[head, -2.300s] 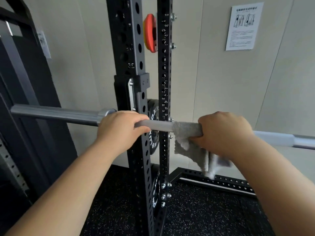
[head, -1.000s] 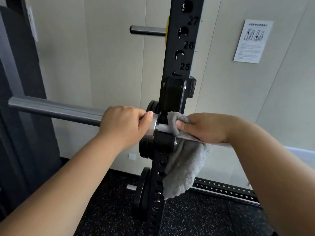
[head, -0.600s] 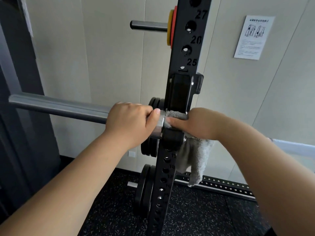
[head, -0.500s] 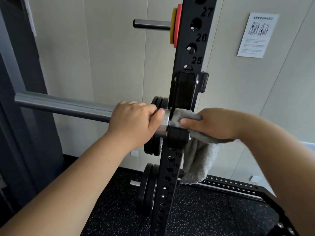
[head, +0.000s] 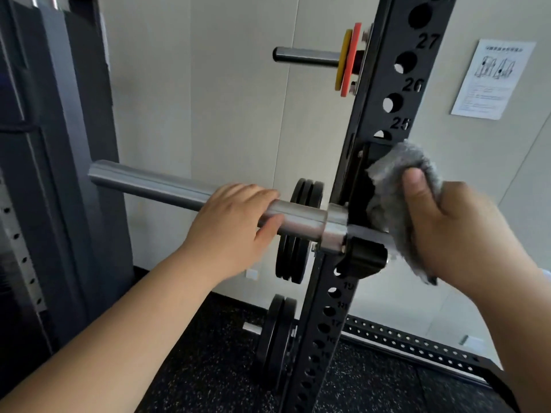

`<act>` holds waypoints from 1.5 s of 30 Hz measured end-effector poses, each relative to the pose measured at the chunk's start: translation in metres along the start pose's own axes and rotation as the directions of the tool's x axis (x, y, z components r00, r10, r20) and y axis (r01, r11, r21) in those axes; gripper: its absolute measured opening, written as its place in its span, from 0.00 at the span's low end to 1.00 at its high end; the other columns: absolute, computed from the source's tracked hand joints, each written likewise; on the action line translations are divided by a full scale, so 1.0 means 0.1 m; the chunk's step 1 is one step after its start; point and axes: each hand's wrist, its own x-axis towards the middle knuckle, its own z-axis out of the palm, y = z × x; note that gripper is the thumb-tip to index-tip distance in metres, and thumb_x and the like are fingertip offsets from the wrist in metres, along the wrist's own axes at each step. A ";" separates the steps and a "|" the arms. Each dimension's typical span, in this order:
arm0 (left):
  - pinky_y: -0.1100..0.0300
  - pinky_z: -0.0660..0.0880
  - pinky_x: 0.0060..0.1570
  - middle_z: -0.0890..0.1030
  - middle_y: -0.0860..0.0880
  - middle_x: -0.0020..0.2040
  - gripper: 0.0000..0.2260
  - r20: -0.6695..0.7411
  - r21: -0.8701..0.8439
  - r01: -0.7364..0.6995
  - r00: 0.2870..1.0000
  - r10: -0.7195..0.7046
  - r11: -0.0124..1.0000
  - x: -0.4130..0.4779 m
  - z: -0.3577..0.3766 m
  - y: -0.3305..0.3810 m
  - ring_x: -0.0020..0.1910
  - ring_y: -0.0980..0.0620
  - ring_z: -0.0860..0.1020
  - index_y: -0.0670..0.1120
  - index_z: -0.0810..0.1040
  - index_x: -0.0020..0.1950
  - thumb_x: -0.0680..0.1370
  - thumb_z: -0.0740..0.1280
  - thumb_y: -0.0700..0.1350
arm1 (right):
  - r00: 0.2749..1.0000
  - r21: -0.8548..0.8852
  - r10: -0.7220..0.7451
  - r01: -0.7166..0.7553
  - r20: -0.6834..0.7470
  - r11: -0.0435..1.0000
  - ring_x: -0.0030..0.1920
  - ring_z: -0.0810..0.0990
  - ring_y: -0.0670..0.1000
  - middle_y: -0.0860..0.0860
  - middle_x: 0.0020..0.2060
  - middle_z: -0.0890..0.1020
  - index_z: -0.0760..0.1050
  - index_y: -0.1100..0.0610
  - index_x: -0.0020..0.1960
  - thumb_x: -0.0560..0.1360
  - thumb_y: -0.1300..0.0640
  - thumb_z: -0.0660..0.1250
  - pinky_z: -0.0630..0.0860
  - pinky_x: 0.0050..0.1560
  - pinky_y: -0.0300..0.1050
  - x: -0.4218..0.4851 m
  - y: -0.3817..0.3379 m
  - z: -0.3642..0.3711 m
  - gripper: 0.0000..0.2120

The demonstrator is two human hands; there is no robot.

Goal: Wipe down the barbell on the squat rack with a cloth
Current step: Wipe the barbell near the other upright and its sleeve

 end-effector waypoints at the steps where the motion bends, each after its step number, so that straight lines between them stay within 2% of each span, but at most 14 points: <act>1: 0.50 0.70 0.67 0.81 0.53 0.61 0.22 0.011 0.008 0.011 1.000 -0.011 1.000 0.01 0.01 -0.02 0.60 0.49 0.76 0.50 0.77 0.69 0.82 0.55 0.59 | 0.997 0.021 -0.017 0.015 0.075 1.000 0.29 0.74 0.54 0.54 0.26 0.75 0.69 0.59 0.33 0.83 0.38 0.51 0.64 0.30 0.44 -0.04 -0.14 0.03 0.30; 4: 0.53 0.69 0.57 0.79 0.53 0.51 0.17 -0.029 0.014 0.022 0.999 -0.022 1.000 0.02 0.08 -0.02 0.52 0.47 0.76 0.50 0.79 0.60 0.79 0.57 0.56 | 0.922 -0.056 -0.207 0.237 0.326 0.970 0.49 0.81 0.56 0.52 0.50 0.84 0.76 0.57 0.51 0.84 0.38 0.48 0.75 0.51 0.42 -0.11 -0.46 0.32 0.26; 6: 0.56 0.67 0.51 0.77 0.52 0.46 0.11 -0.032 -0.001 -0.008 0.999 0.008 1.000 0.04 0.07 -0.04 0.48 0.46 0.75 0.50 0.76 0.51 0.74 0.61 0.53 | 0.834 -0.219 -0.326 0.455 0.446 0.863 0.76 0.66 0.59 0.56 0.75 0.71 0.65 0.56 0.78 0.83 0.35 0.40 0.59 0.78 0.50 -0.12 -0.55 0.61 0.35; 8: 0.55 0.69 0.49 0.78 0.50 0.46 0.05 -0.031 -0.003 -0.032 0.999 0.032 0.999 0.08 0.06 -0.14 0.48 0.45 0.77 0.49 0.75 0.49 0.76 0.63 0.47 | 0.802 -0.371 -0.313 0.532 0.509 0.761 0.81 0.57 0.62 0.60 0.81 0.61 0.50 0.56 0.84 0.76 0.31 0.31 0.52 0.82 0.57 -0.08 -0.58 0.77 0.45; 11: 0.48 0.73 0.51 0.81 0.49 0.49 0.13 -0.091 0.021 0.033 0.995 -0.031 0.999 0.09 0.04 -0.38 0.49 0.43 0.77 0.47 0.78 0.54 0.83 0.56 0.49 | 0.799 -0.407 -0.227 0.501 0.558 0.764 0.75 0.67 0.60 0.56 0.75 0.69 0.57 0.53 0.81 0.77 0.28 0.44 0.62 0.78 0.58 0.09 -0.52 0.70 0.42; 14: 0.47 0.71 0.55 0.81 0.52 0.49 0.18 -0.116 0.048 0.141 0.984 -0.135 0.989 0.03 0.06 -0.57 0.49 0.44 0.77 0.50 0.80 0.52 0.84 0.52 0.55 | 0.796 -0.478 -0.183 0.510 0.576 0.715 0.59 0.79 0.55 0.51 0.54 0.79 0.69 0.52 0.60 0.78 0.34 0.60 0.69 0.71 0.56 0.28 -0.52 0.60 0.23; 17: 0.48 0.71 0.54 0.80 0.53 0.45 0.18 -0.097 0.069 0.148 0.985 -0.141 0.987 0.04 0.06 -0.60 0.48 0.44 0.76 0.52 0.79 0.49 0.84 0.51 0.56 | 0.776 -0.572 -0.080 0.527 0.626 0.629 0.56 0.80 0.58 0.52 0.53 0.79 0.69 0.54 0.64 0.75 0.34 0.68 0.76 0.63 0.58 0.45 -0.72 0.82 0.29; 19: 0.49 0.71 0.50 0.79 0.53 0.41 0.20 -0.093 0.082 0.136 0.987 -0.129 0.987 0.09 0.04 -0.61 0.45 0.44 0.76 0.51 0.78 0.45 0.84 0.50 0.57 | 0.772 -0.498 -0.124 0.514 0.623 0.698 0.53 0.79 0.57 0.51 0.49 0.77 0.70 0.55 0.66 0.72 0.35 0.72 0.79 0.55 0.56 0.52 -0.86 0.99 0.32; 23: 0.50 0.72 0.44 0.79 0.51 0.37 0.24 -0.079 0.117 0.100 0.993 -0.091 0.988 0.18 0.03 -0.70 0.41 0.42 0.77 0.48 0.77 0.41 0.82 0.49 0.59 | 0.788 -0.461 -0.195 0.519 0.583 0.719 0.47 0.77 0.56 0.50 0.45 0.75 0.67 0.54 0.64 0.75 0.33 0.69 0.77 0.43 0.51 0.50 -0.84 1.03 0.30; 30: 0.54 0.63 0.36 0.78 0.48 0.33 0.23 -0.052 0.192 0.090 0.995 -0.082 0.977 0.28 0.00 -0.69 0.36 0.41 0.75 0.49 0.69 0.33 0.81 0.47 0.60 | 0.744 -0.503 -0.087 0.528 0.662 0.684 0.48 0.76 0.51 0.45 0.44 0.75 0.69 0.49 0.57 0.70 0.39 0.74 0.81 0.54 0.55 0.57 -0.71 0.82 0.23; 34: 0.54 0.65 0.37 0.78 0.45 0.35 0.26 0.009 0.244 0.103 0.994 -0.108 0.964 0.39 -0.02 -0.70 0.37 0.40 0.74 0.46 0.74 0.34 0.83 0.50 0.58 | 0.746 -0.490 -0.143 0.555 0.650 0.672 0.45 0.78 0.52 0.47 0.42 0.78 0.72 0.52 0.55 0.69 0.43 0.75 0.82 0.46 0.51 0.60 -0.88 1.03 0.22; 39: 0.53 0.67 0.37 0.76 0.46 0.33 0.27 0.017 0.224 0.116 0.992 -0.123 0.968 0.42 -0.02 -0.70 0.37 0.39 0.74 0.44 0.74 0.33 0.83 0.50 0.58 | 0.777 -0.521 -0.262 0.592 0.573 0.615 0.41 0.77 0.58 0.51 0.46 0.77 0.62 0.57 0.65 0.77 0.53 0.72 0.74 0.34 0.49 0.41 -0.72 1.00 0.24; 42: 0.53 0.68 0.38 0.76 0.45 0.33 0.27 0.033 0.216 0.121 0.991 -0.131 0.969 0.44 -0.02 -0.70 0.38 0.39 0.75 0.44 0.74 0.33 0.83 0.50 0.59 | 0.777 -0.511 -0.249 0.583 0.578 0.632 0.42 0.77 0.55 0.50 0.43 0.74 0.63 0.56 0.62 0.77 0.54 0.69 0.82 0.39 0.53 0.36 -0.60 0.79 0.19; 45: 0.53 0.70 0.39 0.77 0.45 0.34 0.27 0.041 0.210 0.131 0.989 -0.143 0.969 0.46 -0.02 -0.70 0.37 0.40 0.75 0.44 0.74 0.33 0.83 0.50 0.59 | 0.786 -0.536 -0.159 0.539 0.598 0.649 0.50 0.80 0.59 0.54 0.51 0.78 0.63 0.58 0.70 0.77 0.55 0.70 0.78 0.41 0.52 0.37 -0.73 0.85 0.27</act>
